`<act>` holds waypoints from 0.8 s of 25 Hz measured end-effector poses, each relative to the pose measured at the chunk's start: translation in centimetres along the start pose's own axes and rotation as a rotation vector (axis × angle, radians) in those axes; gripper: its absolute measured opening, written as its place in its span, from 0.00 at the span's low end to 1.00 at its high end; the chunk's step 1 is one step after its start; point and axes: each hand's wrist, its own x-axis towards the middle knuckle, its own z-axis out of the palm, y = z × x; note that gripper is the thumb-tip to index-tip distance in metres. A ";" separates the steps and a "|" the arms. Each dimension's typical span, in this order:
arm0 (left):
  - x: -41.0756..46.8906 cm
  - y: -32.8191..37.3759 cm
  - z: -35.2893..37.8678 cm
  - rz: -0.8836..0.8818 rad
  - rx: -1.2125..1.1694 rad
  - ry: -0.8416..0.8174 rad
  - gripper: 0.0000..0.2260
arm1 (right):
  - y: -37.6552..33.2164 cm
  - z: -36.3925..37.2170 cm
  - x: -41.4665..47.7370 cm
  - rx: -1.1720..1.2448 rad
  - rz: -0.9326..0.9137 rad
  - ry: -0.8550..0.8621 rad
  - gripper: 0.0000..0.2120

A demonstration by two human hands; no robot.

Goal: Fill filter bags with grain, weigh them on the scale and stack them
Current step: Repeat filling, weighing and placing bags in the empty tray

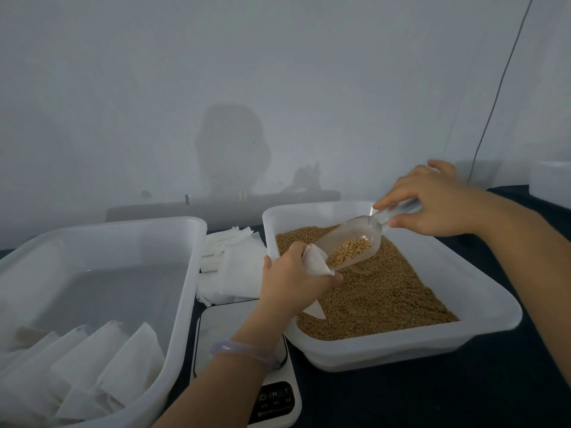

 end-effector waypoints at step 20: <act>-0.3 0.9 -0.2 -0.032 0.183 -0.038 0.28 | -4.5 -3.3 2.9 -0.262 -0.182 0.089 0.14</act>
